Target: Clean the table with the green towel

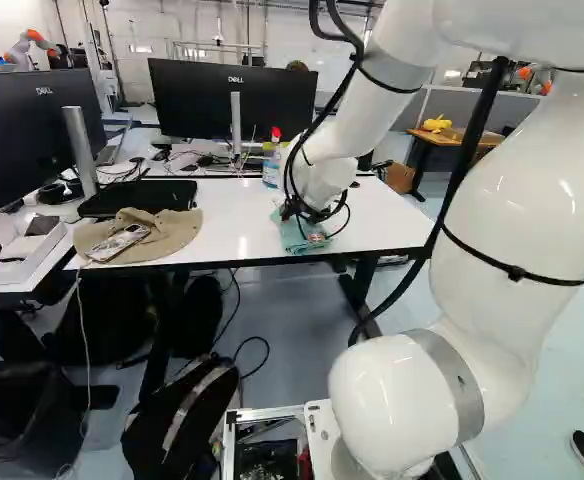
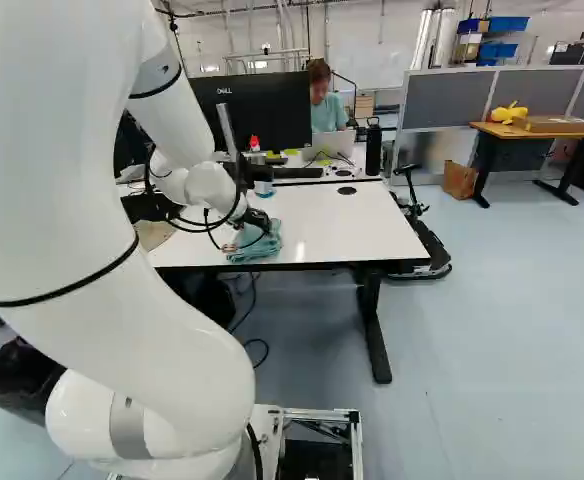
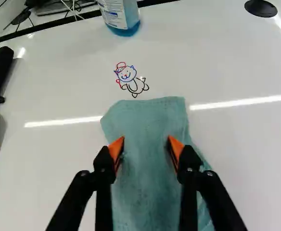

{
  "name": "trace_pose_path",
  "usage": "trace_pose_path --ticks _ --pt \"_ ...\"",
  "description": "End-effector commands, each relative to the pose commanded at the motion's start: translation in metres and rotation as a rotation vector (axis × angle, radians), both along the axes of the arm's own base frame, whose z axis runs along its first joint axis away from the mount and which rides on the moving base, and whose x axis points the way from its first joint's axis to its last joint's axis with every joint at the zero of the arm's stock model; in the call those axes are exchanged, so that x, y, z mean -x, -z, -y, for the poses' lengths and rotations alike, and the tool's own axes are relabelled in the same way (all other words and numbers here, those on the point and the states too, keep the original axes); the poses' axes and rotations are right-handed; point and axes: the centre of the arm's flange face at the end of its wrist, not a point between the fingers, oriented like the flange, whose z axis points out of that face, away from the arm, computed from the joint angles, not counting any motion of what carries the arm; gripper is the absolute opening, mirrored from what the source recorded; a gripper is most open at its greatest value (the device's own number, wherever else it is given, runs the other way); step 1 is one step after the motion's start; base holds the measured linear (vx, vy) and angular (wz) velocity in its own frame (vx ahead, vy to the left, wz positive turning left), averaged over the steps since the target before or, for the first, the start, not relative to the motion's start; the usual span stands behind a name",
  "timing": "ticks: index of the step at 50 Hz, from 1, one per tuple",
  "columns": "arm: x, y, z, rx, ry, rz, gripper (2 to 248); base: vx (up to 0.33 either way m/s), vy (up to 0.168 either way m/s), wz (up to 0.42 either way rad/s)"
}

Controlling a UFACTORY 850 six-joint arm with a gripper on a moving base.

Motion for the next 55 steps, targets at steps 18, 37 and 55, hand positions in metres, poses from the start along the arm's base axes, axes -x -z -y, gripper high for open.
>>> trace_pose_path --ticks 18,37,55 --pt "0.000 0.000 0.000 0.000 0.000 0.000 42 0.000 0.000 0.000" --pt "-0.001 -0.016 0.001 -0.005 0.002 0.037 34 0.000 0.000 0.000" --pt "-0.029 -0.037 0.000 -0.010 0.008 0.086 34 0.000 0.000 0.000"
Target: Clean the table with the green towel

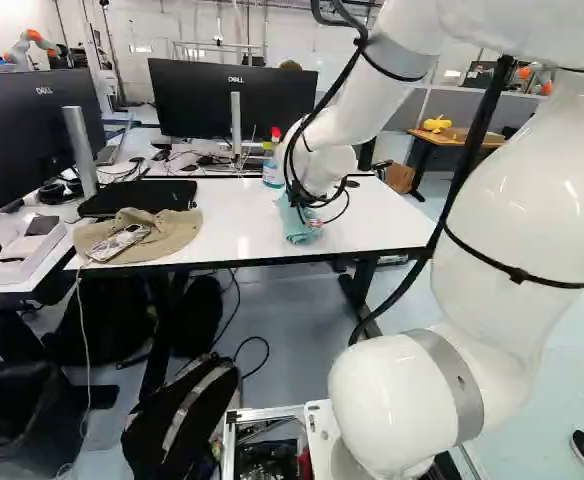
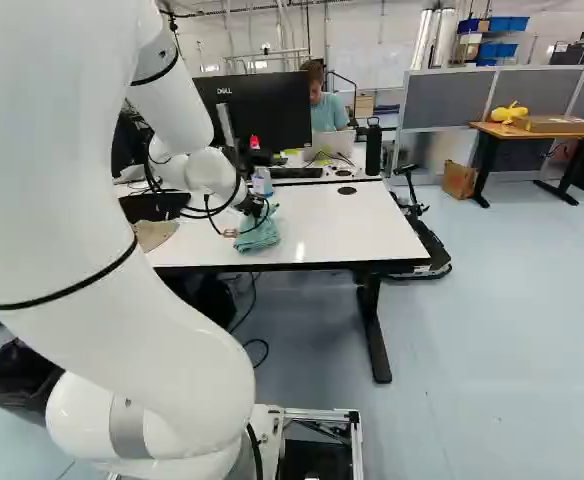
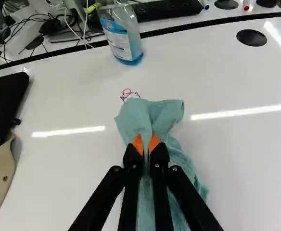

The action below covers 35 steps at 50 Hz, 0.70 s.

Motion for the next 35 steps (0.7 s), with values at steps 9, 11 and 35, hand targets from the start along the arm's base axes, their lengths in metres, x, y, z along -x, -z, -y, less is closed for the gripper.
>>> trace_pose_path --ticks 9,11,35 --pt "-0.017 -0.003 -0.004 -0.001 -0.004 0.010 34 0.000 0.000 0.000" --pt "-0.021 -0.003 -0.005 -0.001 -0.005 0.011 34 0.000 0.000 0.000" --pt "-0.068 -0.002 -0.023 -0.003 -0.029 0.024 34 0.000 0.000 0.000"
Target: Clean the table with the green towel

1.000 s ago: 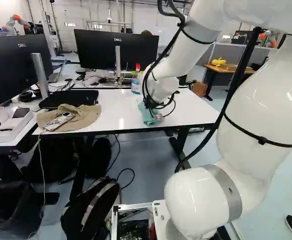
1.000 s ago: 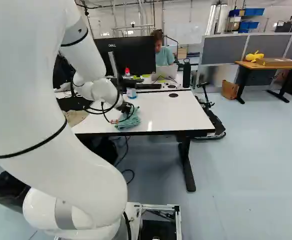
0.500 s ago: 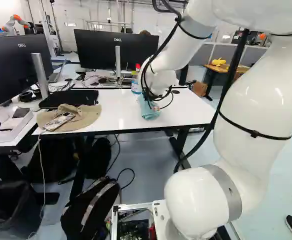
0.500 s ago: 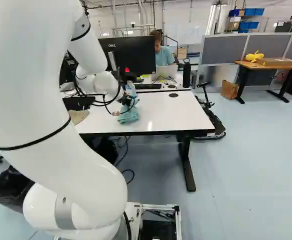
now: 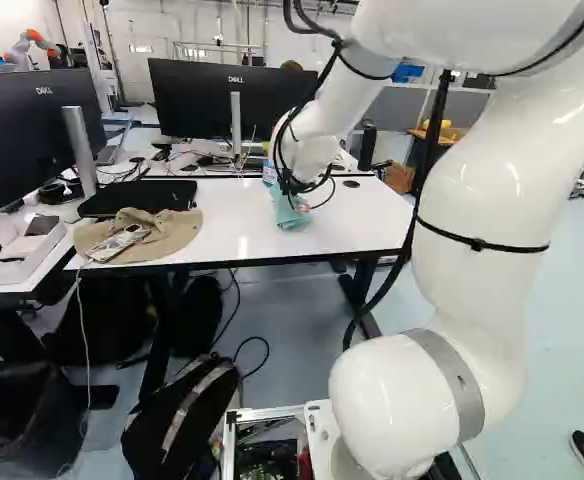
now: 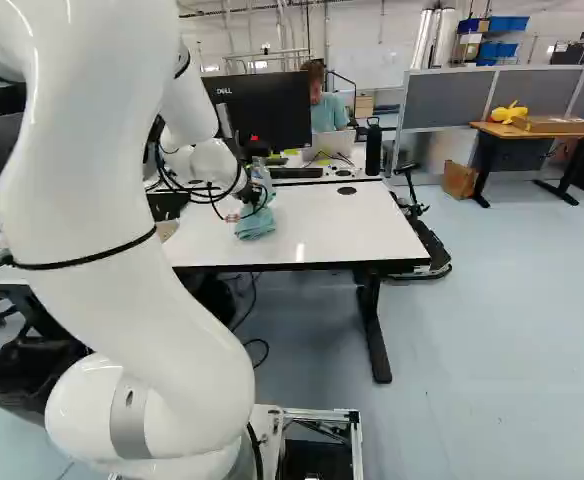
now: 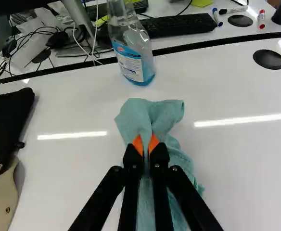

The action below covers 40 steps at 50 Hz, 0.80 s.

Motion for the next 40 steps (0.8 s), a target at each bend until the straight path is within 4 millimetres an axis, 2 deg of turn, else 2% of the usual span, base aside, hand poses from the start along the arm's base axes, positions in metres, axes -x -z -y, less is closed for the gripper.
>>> trace_pose_path --ticks 14,40 --pt "0.000 0.001 0.000 0.000 0.000 -0.002 34 0.000 0.000 0.000" --pt "-0.007 0.026 -0.001 0.007 -0.001 -0.046 34 0.000 0.000 0.000"
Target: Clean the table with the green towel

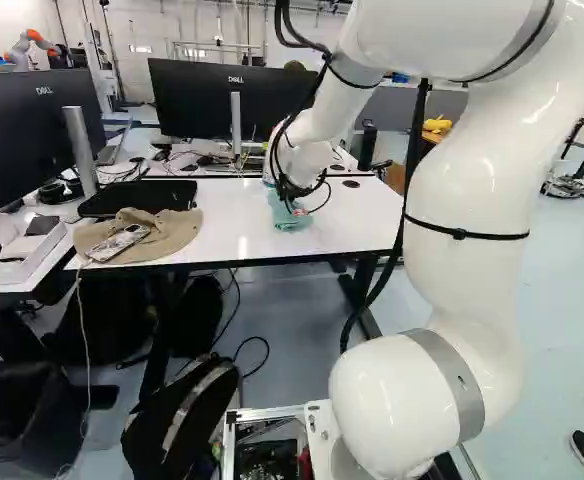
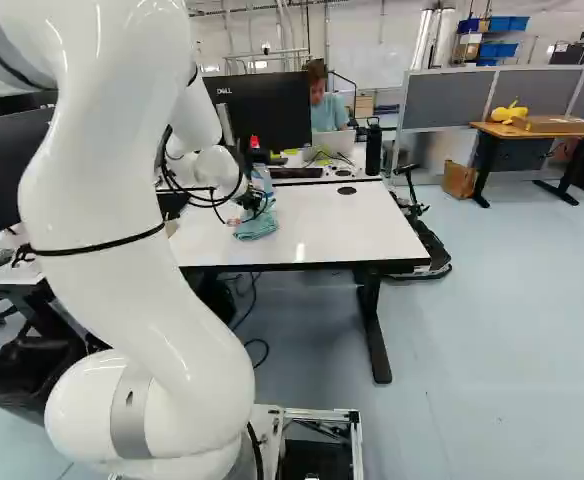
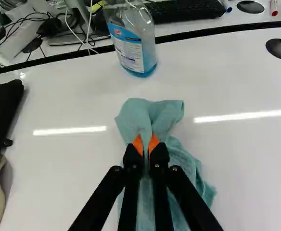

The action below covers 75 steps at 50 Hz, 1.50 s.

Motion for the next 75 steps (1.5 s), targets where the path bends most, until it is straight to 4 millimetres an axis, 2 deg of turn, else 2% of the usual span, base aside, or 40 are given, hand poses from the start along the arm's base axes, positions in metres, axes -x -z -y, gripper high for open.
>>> trace_pose_path --ticks 53,75 --pt "0.006 0.006 -0.001 -0.002 -0.011 -0.095 34 0.000 0.000 0.000" --pt "-0.020 0.007 0.019 -0.006 0.032 -0.084 34 0.000 0.000 0.000"
